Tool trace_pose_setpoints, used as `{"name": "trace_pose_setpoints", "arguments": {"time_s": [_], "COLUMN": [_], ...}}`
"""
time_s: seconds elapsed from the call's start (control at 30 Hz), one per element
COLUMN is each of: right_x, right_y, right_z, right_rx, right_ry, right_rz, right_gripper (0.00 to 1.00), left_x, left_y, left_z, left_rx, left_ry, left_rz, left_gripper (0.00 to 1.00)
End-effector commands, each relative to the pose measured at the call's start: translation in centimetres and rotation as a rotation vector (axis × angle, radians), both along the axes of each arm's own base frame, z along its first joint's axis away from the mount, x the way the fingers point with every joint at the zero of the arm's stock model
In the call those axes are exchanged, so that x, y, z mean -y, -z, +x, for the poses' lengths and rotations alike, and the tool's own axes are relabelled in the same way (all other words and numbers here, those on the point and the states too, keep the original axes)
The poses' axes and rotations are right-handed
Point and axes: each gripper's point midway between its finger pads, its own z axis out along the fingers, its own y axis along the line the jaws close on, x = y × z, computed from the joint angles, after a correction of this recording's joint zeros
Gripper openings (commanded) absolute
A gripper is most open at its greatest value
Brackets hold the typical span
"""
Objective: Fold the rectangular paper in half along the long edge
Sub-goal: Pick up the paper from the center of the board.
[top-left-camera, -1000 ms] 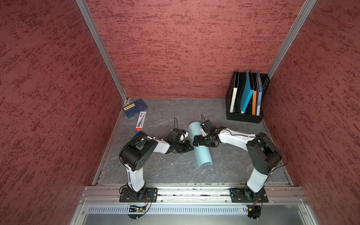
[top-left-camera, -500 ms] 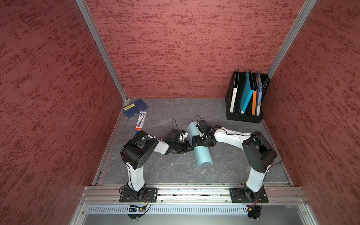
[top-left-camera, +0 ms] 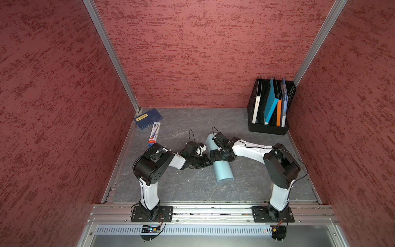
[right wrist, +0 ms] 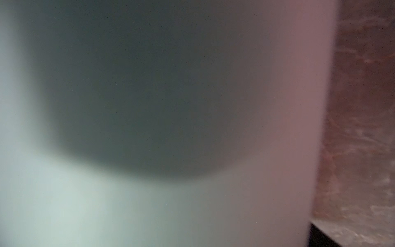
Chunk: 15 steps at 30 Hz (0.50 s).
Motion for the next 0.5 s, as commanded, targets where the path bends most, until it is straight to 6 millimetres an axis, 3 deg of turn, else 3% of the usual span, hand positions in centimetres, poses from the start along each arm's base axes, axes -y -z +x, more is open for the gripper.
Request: {"name": "trace_pose_setpoints", "arguments": {"time_s": [0.0,0.47], "right_x": [2.6,0.4], "right_y": [3.2,1.1], "right_z": [-2.9,-2.7], "right_rx": [-0.133,-0.117], "right_ry": [0.014,0.009], "right_rz": [-0.125,0.026], "right_gripper": [0.99,0.9], "left_x": [-1.1,-1.1], "left_y": [2.4,2.6], "left_z": [-0.7,-0.7], "left_rx": [-0.061,-0.068], "left_ry": [-0.021,-0.019], "left_rz": [0.074,0.076], "left_gripper": [0.0,0.0]}}
